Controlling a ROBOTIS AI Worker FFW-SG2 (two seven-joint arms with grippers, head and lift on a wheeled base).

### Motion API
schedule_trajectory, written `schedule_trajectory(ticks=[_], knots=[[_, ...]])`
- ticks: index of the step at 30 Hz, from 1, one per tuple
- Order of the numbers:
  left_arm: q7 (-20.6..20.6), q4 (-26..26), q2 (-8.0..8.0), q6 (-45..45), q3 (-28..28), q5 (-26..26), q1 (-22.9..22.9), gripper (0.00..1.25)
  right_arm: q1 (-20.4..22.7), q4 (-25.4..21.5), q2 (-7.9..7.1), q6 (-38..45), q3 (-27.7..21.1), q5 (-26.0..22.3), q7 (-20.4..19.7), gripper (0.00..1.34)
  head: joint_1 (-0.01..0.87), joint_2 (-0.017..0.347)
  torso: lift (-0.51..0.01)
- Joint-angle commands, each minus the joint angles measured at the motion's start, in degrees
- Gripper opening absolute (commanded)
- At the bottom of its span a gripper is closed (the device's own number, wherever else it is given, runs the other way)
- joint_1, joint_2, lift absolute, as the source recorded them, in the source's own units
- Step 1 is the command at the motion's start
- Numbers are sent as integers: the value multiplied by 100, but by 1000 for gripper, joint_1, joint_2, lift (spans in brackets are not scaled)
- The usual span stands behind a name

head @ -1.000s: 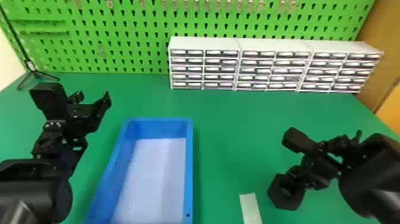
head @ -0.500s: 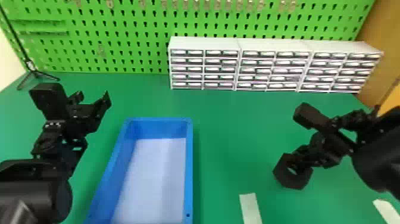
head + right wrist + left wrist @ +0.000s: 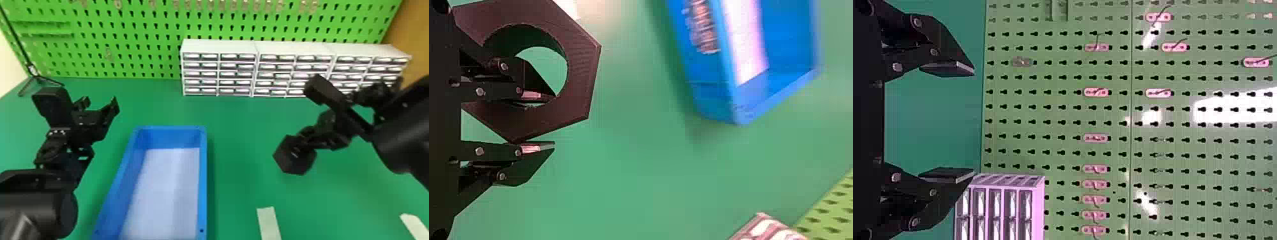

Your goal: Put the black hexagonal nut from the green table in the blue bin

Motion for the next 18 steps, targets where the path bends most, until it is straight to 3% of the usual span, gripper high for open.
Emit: schedule_trajectory(ticks=[1,8,18], knots=[[2,0,0,0,-16,-3,-25,719,-338,-136,253,46,262,-174,-87,350,686,28,-96],[10,9,0,0,-34,-29,-60,716,-760,-162,807,46,613,-499,-359,350,686,28,-96],[19,97,0,0,-95,-29,-104,712,-918,14,1431,-33,842,-649,-570,350,686,28,-96]])
